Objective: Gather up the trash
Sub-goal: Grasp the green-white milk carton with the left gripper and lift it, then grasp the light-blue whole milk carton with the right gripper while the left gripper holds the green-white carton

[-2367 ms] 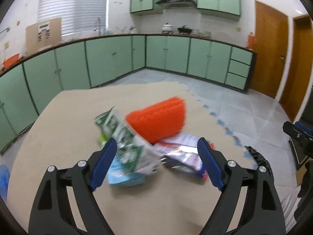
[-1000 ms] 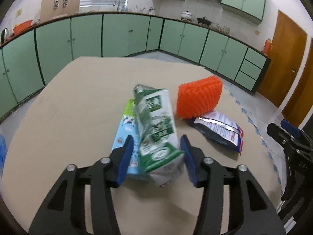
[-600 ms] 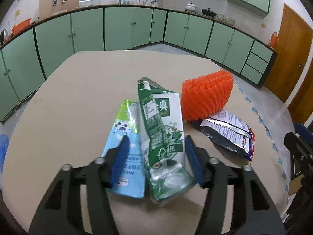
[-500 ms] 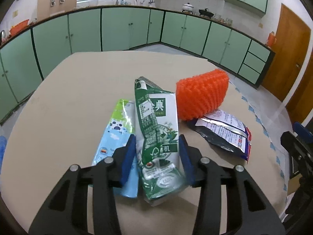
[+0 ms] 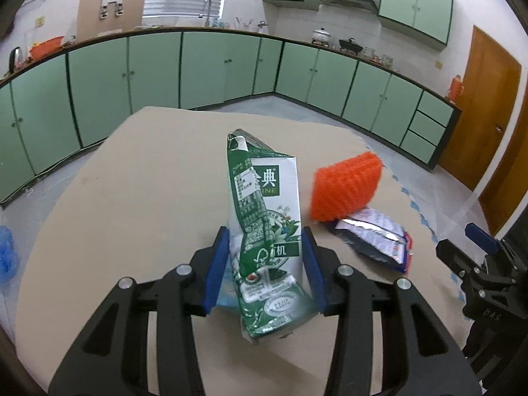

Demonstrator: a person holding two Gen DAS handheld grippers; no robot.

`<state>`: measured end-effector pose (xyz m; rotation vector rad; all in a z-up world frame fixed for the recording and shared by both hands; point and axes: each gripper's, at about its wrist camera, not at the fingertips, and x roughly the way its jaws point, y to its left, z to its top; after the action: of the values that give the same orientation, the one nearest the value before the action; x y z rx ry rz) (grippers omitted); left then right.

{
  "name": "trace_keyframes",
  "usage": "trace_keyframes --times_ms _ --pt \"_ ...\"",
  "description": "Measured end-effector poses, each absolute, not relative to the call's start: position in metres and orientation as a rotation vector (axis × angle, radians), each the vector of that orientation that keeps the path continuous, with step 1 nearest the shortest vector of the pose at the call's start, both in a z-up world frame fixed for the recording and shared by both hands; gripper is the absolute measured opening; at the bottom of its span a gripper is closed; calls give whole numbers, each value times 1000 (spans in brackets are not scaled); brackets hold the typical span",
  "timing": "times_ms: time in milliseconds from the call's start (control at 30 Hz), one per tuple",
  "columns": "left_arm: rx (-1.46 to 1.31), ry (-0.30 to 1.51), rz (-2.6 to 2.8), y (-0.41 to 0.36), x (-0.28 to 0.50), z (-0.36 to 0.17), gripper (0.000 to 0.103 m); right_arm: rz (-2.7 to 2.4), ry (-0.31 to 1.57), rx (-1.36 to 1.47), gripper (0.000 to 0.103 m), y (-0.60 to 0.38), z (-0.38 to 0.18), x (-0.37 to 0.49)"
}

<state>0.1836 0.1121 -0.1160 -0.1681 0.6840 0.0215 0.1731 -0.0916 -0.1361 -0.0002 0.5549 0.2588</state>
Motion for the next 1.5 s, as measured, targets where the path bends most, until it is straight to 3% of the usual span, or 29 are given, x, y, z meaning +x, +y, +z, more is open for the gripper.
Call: trace_keyframes --times_ms 600,1133,1500 --pt "-171 731 133 205 159 -138 42 393 550 -11 97 19 -139 170" --pt "-220 710 120 239 153 -143 42 343 580 -32 97 83 -150 169" --pt "-245 709 113 252 150 -146 42 247 703 -54 96 109 -165 188"
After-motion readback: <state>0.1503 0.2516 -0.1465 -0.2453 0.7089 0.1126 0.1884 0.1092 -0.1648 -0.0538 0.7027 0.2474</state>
